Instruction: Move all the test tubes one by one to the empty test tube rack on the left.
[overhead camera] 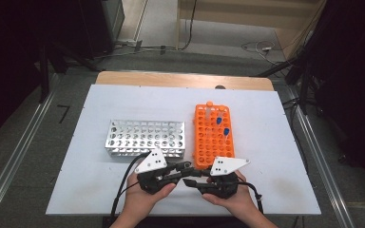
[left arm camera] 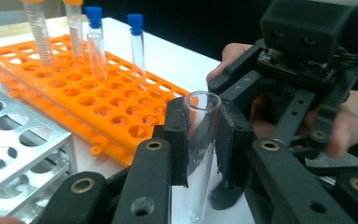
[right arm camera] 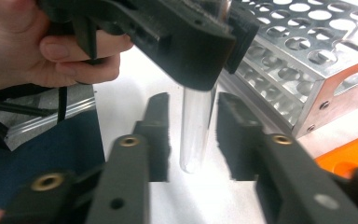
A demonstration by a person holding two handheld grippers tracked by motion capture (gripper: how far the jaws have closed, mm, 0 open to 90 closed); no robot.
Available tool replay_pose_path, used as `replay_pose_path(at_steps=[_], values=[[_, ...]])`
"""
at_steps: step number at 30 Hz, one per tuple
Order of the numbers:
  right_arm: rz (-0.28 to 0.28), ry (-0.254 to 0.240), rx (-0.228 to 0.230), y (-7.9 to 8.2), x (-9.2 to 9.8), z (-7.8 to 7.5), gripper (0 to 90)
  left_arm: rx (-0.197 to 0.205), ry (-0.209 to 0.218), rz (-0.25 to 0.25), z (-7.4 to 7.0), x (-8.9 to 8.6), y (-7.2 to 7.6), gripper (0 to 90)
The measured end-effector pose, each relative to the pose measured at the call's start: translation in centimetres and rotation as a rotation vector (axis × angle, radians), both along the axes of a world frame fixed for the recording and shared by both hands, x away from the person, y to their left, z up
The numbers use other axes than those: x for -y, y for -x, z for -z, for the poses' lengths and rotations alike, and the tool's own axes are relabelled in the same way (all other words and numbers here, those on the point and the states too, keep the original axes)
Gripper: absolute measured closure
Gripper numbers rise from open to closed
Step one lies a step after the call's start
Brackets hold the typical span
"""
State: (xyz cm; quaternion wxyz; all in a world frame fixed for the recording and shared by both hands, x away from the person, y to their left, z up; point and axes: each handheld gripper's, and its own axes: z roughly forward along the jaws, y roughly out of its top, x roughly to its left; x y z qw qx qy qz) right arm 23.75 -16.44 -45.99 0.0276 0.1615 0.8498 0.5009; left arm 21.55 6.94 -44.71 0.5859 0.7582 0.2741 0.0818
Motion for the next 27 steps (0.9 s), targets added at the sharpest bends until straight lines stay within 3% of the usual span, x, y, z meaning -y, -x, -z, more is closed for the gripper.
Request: replay_pose_path(at_steps=[4,10,15,22,27], values=[[0.010,-0.018,0.009,-0.1,0.8,-0.3,47.1,0.009,0.009,-0.021,-0.4,-0.7,-0.1,76.3],[0.047,-0.047,0.018,-0.5,3.5,-1.0,33.7,0.023,0.020,-0.061,-1.3,-1.7,-0.4,76.4],[0.107,-0.042,0.043,-1.0,6.4,-1.5,22.5,0.033,0.022,-0.089,-2.0,-2.6,-0.9,76.3],[0.217,-0.074,0.035,-2.6,10.3,-1.9,12.5,0.050,0.018,-0.127,-3.4,-3.7,-2.0,76.4],[0.266,-0.068,0.039,-3.6,12.2,-1.7,4.9,0.060,0.014,-0.151,-4.1,-4.1,-3.1,76.4]])
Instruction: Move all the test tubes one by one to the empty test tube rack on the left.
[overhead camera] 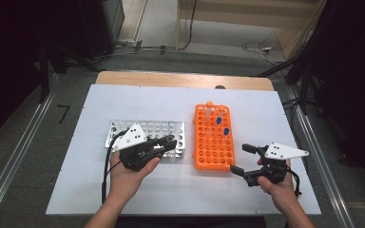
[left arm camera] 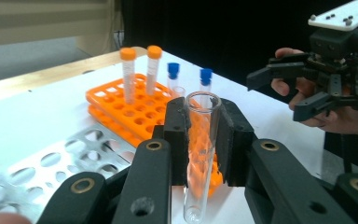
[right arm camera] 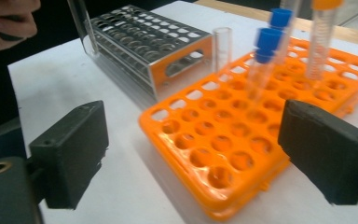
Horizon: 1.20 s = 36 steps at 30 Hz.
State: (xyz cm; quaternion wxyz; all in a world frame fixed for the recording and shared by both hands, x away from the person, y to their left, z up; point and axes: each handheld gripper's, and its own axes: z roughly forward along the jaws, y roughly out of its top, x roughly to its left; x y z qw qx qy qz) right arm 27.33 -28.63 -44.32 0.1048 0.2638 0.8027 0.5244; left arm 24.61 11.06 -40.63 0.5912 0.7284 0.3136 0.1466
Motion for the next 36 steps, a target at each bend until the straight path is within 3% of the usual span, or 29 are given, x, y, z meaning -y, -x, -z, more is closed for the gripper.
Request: replay_pose_path(at_steps=[2,18,33,36], values=[[0.009,0.007,-0.001,-0.3,0.5,0.2,0.5,0.004,-0.003,-0.007,-0.1,-0.2,-0.5,76.3],[0.086,0.005,-0.022,-1.7,2.8,1.0,0.0,0.008,-0.018,-0.052,-1.1,0.0,-5.0,76.3],[0.119,0.001,-0.027,-2.1,3.4,1.3,0.0,-0.007,-0.037,-0.084,-0.2,1.6,-8.6,76.3],[0.120,0.003,-0.024,-2.2,3.4,1.3,0.0,-0.006,-0.022,-0.104,0.0,1.8,-9.2,76.3]])
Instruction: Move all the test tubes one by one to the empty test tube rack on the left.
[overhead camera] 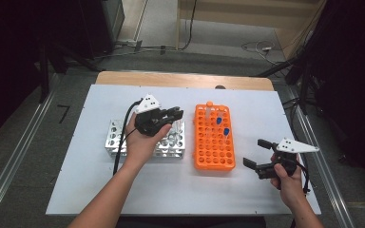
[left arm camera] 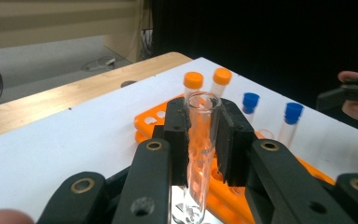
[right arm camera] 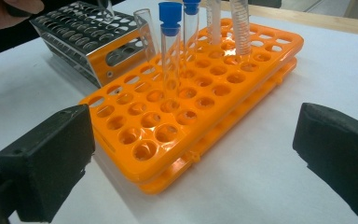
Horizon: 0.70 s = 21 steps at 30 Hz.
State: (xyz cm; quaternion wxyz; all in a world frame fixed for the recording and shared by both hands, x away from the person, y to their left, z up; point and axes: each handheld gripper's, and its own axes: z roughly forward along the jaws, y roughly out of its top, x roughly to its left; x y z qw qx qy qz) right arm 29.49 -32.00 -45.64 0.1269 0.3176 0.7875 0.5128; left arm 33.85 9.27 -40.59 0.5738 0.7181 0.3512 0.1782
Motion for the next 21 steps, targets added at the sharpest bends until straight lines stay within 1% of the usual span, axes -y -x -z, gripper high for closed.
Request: replay_pose_path(at_steps=[5,9,12,13,17,19,21], values=[[0.002,0.000,-0.003,-0.1,0.1,0.1,0.0,-0.002,0.006,-0.036,0.6,0.2,-1.0,76.3],[0.003,0.001,-0.003,-0.1,0.1,0.1,0.0,0.002,-0.005,-0.071,1.1,0.3,-1.7,76.3],[0.004,0.003,-0.003,-0.1,0.0,0.1,0.0,0.002,-0.010,-0.080,1.4,0.4,-2.0,76.3],[0.003,0.005,-0.002,-0.1,0.0,0.1,0.0,-0.003,-0.014,-0.076,1.5,0.5,-2.1,76.3],[0.004,0.009,-0.006,-0.1,0.0,0.2,0.0,-0.008,-0.057,-0.070,1.9,1.0,-2.1,76.3],[0.003,0.008,-0.007,-0.2,0.0,0.2,0.0,-0.026,-0.071,-0.062,2.1,1.2,-2.2,76.2],[0.004,0.010,-0.006,-0.1,0.0,0.2,0.0,-0.034,-0.091,-0.063,2.2,1.4,-2.2,76.2]])
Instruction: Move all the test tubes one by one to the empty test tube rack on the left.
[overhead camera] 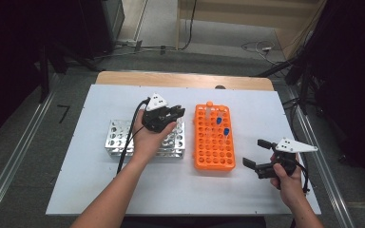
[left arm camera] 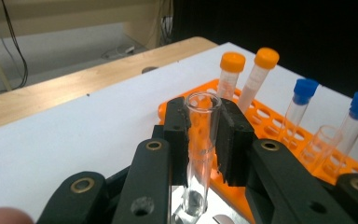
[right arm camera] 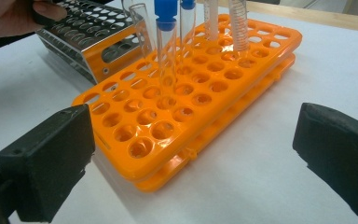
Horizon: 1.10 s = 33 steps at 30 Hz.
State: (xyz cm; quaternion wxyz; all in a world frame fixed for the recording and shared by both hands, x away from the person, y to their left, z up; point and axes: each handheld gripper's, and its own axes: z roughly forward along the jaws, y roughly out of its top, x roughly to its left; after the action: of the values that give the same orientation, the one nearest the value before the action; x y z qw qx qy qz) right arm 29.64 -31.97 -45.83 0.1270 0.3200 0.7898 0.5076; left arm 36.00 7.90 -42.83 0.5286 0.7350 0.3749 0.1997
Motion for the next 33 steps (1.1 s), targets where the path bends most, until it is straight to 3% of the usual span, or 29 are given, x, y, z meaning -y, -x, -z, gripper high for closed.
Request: replay_pose_path(at_steps=[5,17,23,27,33], values=[[-0.001,0.003,0.000,0.0,-0.1,0.0,0.0,-0.021,-0.048,0.008,0.2,0.3,0.2,76.1],[-0.008,0.007,-0.005,0.0,-0.5,0.1,0.0,-0.094,-0.082,0.000,0.4,0.2,0.1,75.1],[-0.010,0.000,0.002,0.2,-0.6,0.0,0.0,-0.106,-0.073,0.014,0.4,0.2,0.3,73.2],[-0.013,-0.003,0.008,0.4,-0.9,-0.2,0.0,-0.111,-0.042,0.025,0.4,0.1,0.3,71.7],[-0.022,-0.016,0.019,0.7,-1.4,-0.6,0.0,-0.102,-0.007,0.030,0.0,-0.3,0.7,60.7]])
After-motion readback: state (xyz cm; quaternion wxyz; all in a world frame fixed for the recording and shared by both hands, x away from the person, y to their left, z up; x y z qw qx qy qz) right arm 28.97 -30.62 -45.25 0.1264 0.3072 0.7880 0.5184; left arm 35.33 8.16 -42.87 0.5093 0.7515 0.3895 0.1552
